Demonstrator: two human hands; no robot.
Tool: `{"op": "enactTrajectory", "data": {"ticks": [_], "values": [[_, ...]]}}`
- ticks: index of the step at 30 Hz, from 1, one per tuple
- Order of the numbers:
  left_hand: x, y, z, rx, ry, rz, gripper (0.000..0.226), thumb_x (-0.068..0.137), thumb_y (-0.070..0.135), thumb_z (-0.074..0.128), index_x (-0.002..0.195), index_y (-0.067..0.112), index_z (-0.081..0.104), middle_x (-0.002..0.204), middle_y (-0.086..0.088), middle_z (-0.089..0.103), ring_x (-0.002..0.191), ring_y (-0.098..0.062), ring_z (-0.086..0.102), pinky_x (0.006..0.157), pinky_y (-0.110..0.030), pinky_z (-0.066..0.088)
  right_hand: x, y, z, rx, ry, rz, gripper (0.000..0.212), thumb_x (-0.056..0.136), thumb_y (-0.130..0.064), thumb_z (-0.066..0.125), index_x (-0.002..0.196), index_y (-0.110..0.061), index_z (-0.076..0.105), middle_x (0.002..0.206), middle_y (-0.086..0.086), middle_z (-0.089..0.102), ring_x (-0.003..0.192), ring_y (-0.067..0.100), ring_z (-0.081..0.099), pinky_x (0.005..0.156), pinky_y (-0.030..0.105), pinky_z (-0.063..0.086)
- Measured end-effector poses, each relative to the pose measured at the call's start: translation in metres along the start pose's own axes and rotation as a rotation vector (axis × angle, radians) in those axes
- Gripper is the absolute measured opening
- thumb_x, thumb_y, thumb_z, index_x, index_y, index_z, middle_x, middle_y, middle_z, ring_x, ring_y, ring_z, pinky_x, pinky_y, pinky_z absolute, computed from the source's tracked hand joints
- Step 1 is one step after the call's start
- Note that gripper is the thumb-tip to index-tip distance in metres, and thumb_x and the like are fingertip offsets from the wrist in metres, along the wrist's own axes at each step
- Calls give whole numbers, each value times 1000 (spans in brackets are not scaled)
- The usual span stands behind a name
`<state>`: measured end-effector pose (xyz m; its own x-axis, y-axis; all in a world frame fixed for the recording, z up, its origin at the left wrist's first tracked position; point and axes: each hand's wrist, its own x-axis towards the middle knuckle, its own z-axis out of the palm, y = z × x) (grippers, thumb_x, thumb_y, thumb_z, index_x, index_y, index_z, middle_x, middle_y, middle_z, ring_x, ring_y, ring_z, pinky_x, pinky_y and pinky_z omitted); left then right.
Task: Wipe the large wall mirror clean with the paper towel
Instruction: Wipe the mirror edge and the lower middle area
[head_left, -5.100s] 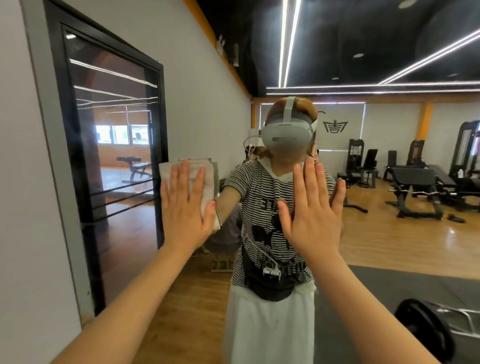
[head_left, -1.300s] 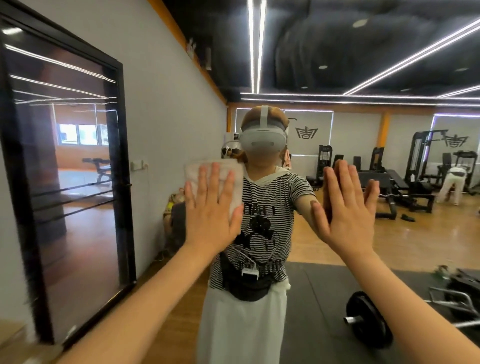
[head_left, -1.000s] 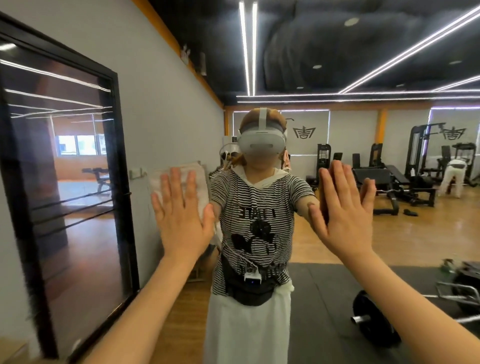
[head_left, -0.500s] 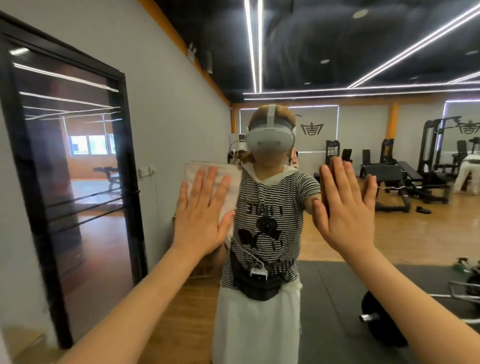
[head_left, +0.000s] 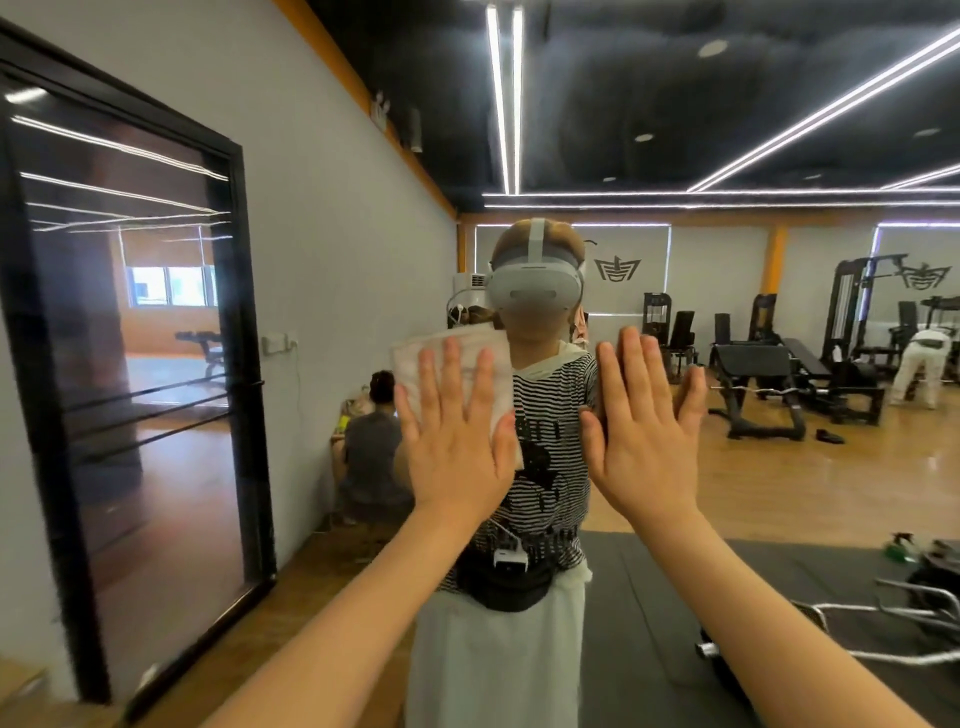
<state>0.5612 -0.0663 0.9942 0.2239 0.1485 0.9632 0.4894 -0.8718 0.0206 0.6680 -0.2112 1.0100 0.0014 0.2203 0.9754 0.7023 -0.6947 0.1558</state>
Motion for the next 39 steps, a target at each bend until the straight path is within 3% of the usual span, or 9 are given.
{"op": "enactTrajectory", "data": {"ticks": [8, 13, 19, 25, 31, 39], "values": [[-1, 1, -2, 26, -4, -13, 73, 94, 43, 28, 155, 24, -8, 160, -13, 8, 149, -26, -6, 117, -49, -1, -2, 2, 1, 31, -16, -9, 63, 97, -38, 31, 152, -11, 16, 158, 9, 15, 147, 26, 16, 117, 54, -3], [2, 2, -2, 17, 14, -20, 74, 92, 42, 30, 155, 26, -7, 158, -12, 13, 146, -32, 12, 116, -50, 4, -2, 2, 3, 51, -4, -15, 62, 98, -37, 31, 152, -11, 18, 159, 9, 14, 147, 25, 17, 116, 57, 4], [3, 4, -6, 30, -12, -41, 68, 91, 40, 31, 153, 18, 14, 157, -11, 12, 145, -32, 11, 117, -43, -5, -3, 3, 5, 78, -26, -9, 62, 99, -39, 29, 153, -13, 13, 159, 8, 12, 147, 24, 14, 116, 55, 1], [1, 2, -2, 56, 9, -32, 67, 91, 41, 31, 152, 17, 17, 158, -13, 13, 146, -33, 10, 117, -47, 3, -4, 5, 6, 51, -36, -27, 69, 97, -49, 30, 153, -12, 18, 159, 11, 18, 147, 26, 14, 117, 54, -1], [3, 6, -2, -3, 78, -56, 66, 90, 39, 34, 151, 17, 22, 156, -17, 20, 144, -34, 14, 117, -46, 3, -3, 4, 2, -30, -69, -57, 71, 97, -50, 28, 152, -8, 16, 158, 15, 16, 146, 30, 16, 115, 59, 7], [3, 9, -10, 29, 10, -71, 66, 93, 41, 31, 153, 18, 15, 157, -21, 16, 145, -34, 10, 117, -38, -13, -1, 13, -9, -13, -104, -100, 70, 95, -48, 36, 152, -10, 22, 158, 13, 18, 146, 26, 16, 115, 56, 7]]}}
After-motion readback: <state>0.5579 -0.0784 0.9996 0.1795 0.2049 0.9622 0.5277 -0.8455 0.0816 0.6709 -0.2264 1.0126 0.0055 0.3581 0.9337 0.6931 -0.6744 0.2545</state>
